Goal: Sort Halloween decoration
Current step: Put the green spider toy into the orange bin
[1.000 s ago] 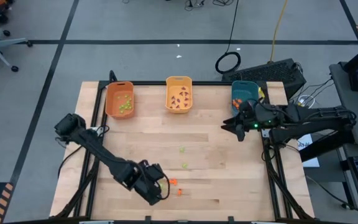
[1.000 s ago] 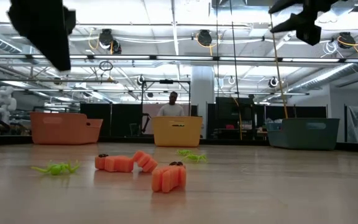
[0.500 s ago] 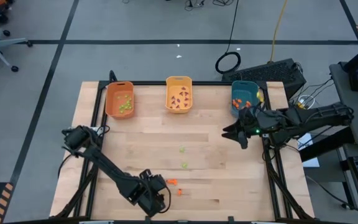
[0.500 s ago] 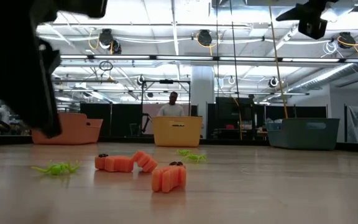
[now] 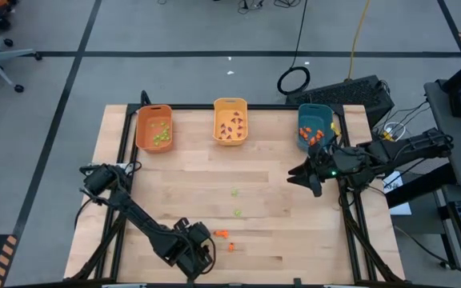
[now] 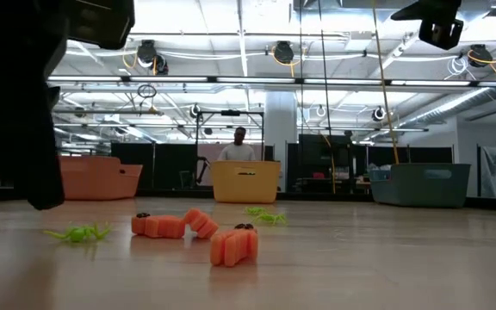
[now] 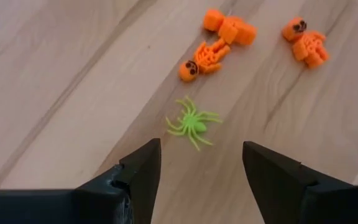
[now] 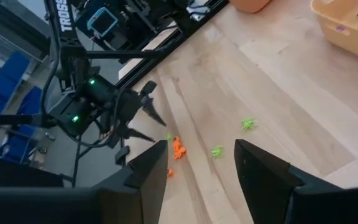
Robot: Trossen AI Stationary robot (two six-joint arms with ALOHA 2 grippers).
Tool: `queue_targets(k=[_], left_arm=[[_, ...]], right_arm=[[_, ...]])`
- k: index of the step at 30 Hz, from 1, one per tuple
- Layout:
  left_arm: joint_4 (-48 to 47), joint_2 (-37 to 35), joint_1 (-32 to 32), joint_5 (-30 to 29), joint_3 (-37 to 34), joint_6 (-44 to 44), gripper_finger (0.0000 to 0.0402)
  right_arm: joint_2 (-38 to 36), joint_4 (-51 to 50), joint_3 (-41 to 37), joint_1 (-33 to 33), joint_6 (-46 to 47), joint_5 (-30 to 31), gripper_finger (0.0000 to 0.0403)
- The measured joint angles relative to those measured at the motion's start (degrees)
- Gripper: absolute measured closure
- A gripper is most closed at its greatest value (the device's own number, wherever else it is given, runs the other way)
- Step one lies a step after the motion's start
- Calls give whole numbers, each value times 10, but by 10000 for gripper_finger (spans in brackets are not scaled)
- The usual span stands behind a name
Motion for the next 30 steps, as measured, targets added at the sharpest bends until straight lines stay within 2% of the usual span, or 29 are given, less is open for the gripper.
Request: queue_targets(k=[10,25,30], left_arm=[[18,1,1,2,-30,-45,179],[45,0,2,-7,-45,-39,179],[45,0,7,-10,-46,-16,208]], right_arm=[[0,0,0,3,-13,20,232],[0,0,0,3,-13,19,232],[0,0,0,3,-13,20,232]])
